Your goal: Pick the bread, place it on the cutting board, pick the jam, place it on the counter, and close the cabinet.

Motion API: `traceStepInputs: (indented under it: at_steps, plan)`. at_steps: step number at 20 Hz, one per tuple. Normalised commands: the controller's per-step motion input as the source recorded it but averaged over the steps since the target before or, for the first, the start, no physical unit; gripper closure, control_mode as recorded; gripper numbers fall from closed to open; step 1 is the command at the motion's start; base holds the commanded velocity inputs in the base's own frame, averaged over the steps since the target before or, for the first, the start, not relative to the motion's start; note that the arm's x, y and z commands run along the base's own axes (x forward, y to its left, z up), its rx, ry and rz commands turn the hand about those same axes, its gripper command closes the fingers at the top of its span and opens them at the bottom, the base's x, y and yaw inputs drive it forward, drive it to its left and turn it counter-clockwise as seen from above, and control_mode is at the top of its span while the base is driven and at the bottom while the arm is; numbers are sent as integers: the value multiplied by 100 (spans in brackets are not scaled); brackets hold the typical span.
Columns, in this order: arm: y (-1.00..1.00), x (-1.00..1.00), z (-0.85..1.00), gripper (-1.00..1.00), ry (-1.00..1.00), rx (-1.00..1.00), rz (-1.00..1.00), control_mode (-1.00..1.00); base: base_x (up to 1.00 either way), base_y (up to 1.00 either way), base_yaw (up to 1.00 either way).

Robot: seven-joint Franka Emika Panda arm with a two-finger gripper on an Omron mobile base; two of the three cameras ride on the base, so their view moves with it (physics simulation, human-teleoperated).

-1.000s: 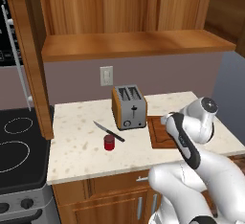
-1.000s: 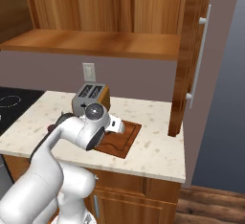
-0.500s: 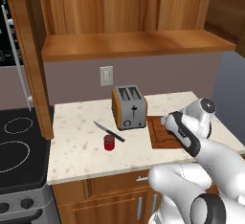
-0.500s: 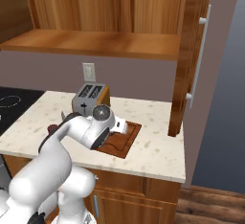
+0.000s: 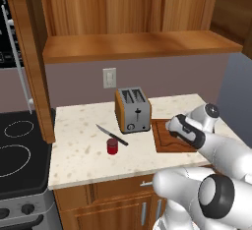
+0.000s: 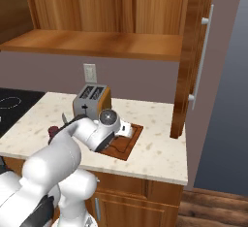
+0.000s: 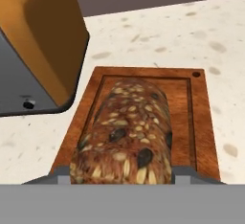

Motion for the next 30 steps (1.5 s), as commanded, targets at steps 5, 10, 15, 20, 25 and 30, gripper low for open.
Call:
traceStepInputs:
  at_steps: [5,10,15,20,25,30]
  plan:
    - [0,12,-36,100,-2,-2,0,-100,0,0,0]
    - [0,6,-31,100,-1,0,0,-100,0,0,0]
    - [0,6,-30,100,-1,0,1,-100,0,0,0]
    - [0,2,-21,100,-1,0,0,-100,0,0,0]
    - [0,0,-14,100,0,0,0,-100,0,0,0]
    - [0,0,-5,100,0,0,0,-100,0,0,0]
